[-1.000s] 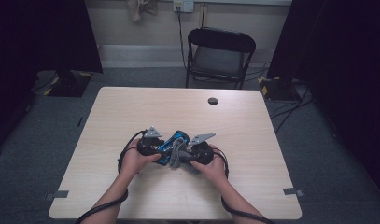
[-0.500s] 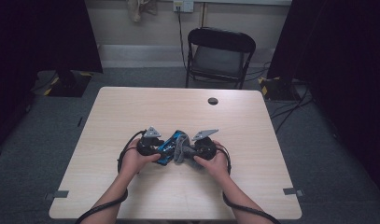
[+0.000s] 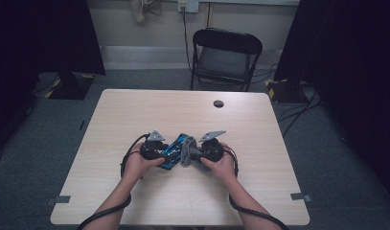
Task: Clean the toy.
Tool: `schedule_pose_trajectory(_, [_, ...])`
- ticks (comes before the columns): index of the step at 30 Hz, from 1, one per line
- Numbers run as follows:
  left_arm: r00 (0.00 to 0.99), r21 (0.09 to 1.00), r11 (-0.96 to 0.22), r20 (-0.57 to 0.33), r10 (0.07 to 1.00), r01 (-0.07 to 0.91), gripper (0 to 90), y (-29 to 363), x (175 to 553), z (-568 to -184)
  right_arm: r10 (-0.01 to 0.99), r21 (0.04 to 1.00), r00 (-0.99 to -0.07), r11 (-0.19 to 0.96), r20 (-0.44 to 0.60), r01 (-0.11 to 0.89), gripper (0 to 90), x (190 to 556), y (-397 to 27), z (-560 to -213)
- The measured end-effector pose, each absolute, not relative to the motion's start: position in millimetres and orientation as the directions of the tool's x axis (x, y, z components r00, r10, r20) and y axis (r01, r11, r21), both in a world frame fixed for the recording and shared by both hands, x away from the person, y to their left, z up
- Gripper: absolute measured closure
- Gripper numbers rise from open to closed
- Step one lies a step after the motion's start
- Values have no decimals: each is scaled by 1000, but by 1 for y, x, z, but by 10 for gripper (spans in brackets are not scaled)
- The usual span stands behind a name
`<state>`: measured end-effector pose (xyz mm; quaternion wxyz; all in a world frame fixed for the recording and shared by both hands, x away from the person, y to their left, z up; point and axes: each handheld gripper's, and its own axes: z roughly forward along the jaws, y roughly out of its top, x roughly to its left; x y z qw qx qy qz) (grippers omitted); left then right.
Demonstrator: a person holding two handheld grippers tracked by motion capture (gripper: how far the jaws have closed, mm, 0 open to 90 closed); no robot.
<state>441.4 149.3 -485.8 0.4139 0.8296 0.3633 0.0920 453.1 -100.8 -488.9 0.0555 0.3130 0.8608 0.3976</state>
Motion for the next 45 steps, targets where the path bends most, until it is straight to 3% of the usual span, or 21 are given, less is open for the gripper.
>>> schedule_pose_trajectory(45, [712,763,-375,-154,685,527,366,152,437,-488,673,737,-725,413,149,535,745,476,-141,-482])
